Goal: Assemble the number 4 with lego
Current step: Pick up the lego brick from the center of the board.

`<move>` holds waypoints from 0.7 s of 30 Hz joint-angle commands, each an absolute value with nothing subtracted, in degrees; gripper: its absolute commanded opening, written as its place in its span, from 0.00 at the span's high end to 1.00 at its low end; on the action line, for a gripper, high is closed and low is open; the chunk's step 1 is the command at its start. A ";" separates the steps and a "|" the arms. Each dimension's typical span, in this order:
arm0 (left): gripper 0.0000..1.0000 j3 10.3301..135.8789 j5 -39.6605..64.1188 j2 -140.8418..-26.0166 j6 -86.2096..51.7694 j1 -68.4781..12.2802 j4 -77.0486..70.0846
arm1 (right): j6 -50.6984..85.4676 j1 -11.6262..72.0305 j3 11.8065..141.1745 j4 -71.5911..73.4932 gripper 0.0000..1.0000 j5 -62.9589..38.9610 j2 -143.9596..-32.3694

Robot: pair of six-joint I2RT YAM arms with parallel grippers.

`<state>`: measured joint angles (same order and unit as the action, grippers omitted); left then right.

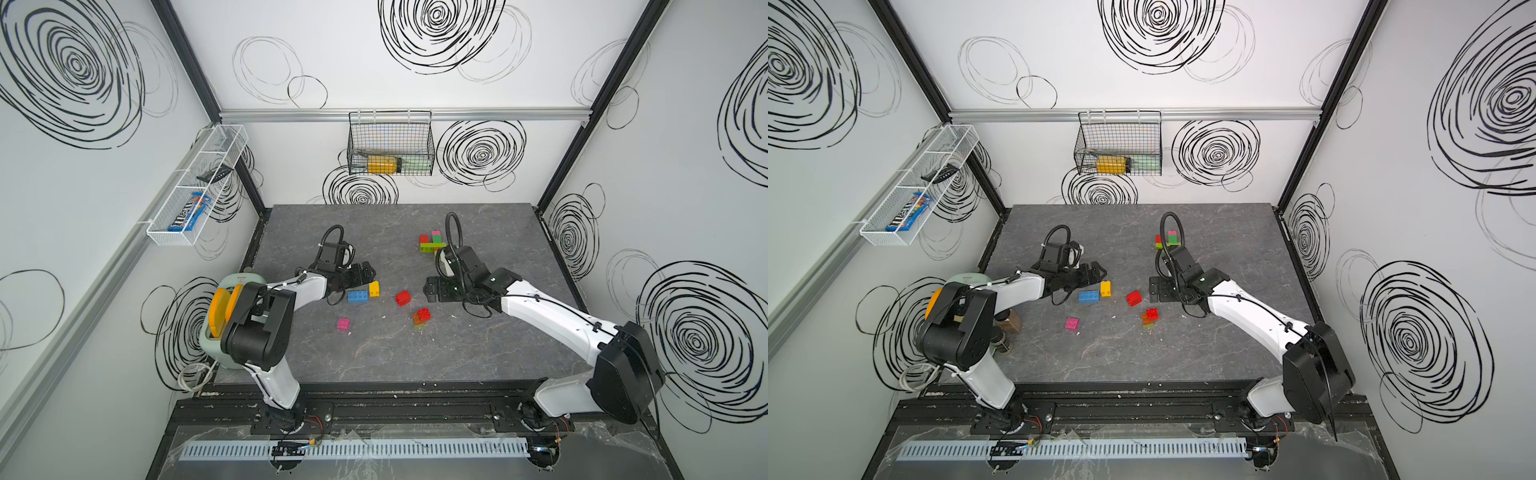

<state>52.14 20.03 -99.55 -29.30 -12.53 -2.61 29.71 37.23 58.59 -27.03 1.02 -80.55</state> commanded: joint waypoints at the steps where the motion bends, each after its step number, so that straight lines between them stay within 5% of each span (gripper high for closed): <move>1: 0.04 50.05 21.57 -99.25 -30.32 -13.47 -4.82 | 28.71 36.79 57.59 -24.91 0.02 0.67 -79.01; 13: 0.02 36.98 16.44 -88.18 -33.26 -24.21 -4.92 | 26.63 35.90 57.24 -22.14 0.02 -0.01 -79.80; 21: 0.12 36.76 -21.73 -88.56 -28.99 -41.50 0.57 | 28.36 35.82 52.05 -14.98 0.03 4.42 -75.32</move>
<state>37.71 -5.17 -88.12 -30.70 -37.85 -1.54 27.44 36.07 53.98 -19.40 1.83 -78.61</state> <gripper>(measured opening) 0.887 0.976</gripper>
